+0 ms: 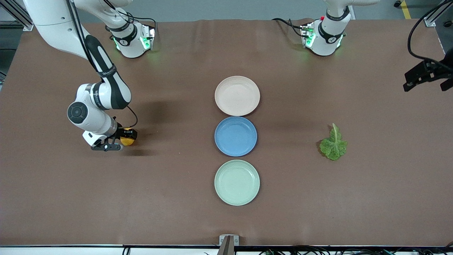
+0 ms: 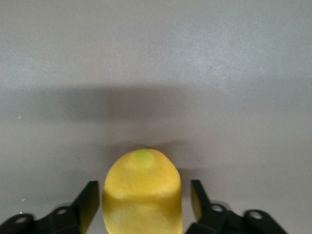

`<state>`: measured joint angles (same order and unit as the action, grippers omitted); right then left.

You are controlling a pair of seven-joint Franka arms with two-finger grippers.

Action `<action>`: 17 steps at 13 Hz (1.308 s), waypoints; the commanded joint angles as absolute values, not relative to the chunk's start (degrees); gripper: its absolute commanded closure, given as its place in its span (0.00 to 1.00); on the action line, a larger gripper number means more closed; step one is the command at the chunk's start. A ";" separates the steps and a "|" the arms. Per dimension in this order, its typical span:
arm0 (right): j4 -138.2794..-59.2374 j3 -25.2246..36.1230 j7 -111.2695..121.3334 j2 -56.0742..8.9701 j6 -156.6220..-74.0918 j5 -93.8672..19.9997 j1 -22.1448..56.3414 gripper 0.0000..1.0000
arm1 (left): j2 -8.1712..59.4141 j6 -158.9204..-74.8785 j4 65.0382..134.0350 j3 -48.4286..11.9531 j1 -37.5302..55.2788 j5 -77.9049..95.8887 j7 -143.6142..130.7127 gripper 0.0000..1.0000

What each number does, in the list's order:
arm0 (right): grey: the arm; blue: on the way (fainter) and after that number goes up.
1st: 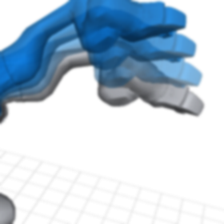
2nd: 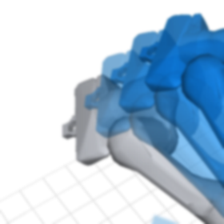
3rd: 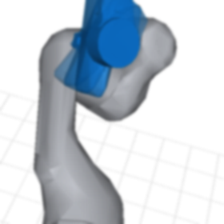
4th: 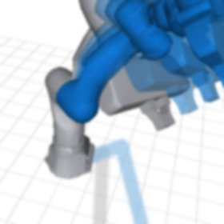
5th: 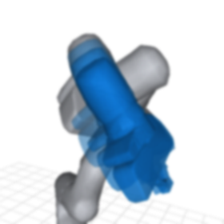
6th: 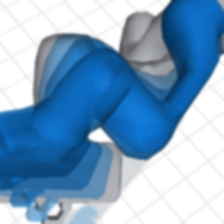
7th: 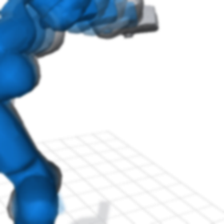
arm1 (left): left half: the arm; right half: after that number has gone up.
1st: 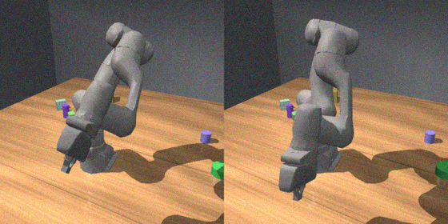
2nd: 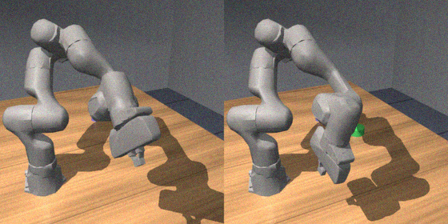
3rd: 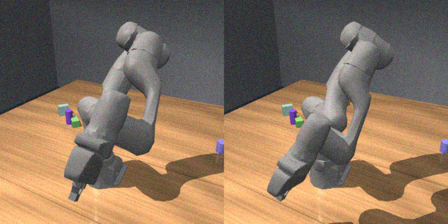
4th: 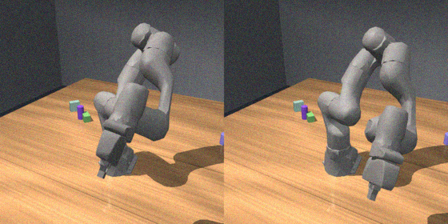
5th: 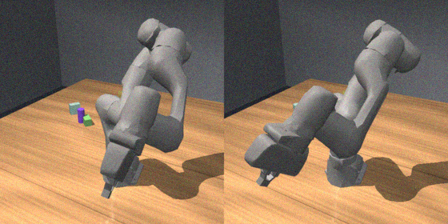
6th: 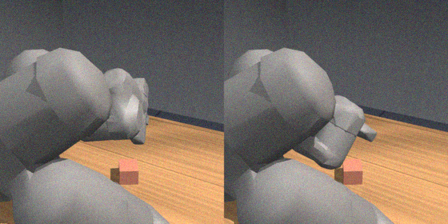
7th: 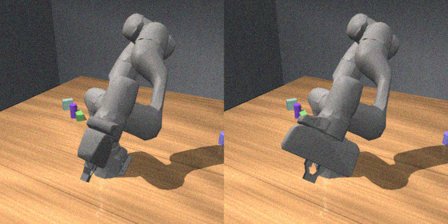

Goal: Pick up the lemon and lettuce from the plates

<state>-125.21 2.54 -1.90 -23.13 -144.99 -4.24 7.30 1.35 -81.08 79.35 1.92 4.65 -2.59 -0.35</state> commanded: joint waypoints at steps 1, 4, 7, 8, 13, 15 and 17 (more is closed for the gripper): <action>-124.99 2.46 -1.32 -21.89 -144.24 -3.96 7.12 0.00 | -2.18 -78.58 82.43 1.85 4.84 -1.67 -0.09 0.00; -120.43 2.55 0.25 -20.83 -136.44 -3.78 6.68 0.00 | -4.48 -78.13 84.81 -0.42 2.74 -1.67 -0.17 0.00; -111.74 3.86 1.58 -18.03 -120.81 -3.52 5.54 0.00 | -5.62 -77.96 85.17 -4.48 0.09 -1.93 -0.97 0.00; -108.32 4.91 1.58 -17.15 -115.11 -2.65 5.54 0.00 | -5.36 -77.96 84.99 -4.40 -0.17 -2.02 -0.97 0.00; -93.90 8.61 1.58 -14.50 -96.01 -0.79 5.28 0.00 | -5.18 -78.14 84.90 -4.74 -0.35 -1.76 -0.97 0.00; -87.66 8.96 1.67 -14.68 -90.12 -0.79 4.66 0.00 | -5.71 -77.70 84.90 -4.22 -0.79 -1.76 0.17 0.00; -81.94 8.96 1.67 -15.03 -86.24 -0.70 4.22 0.00 | -5.54 -77.70 84.90 -4.04 -1.41 -1.76 0.09 0.00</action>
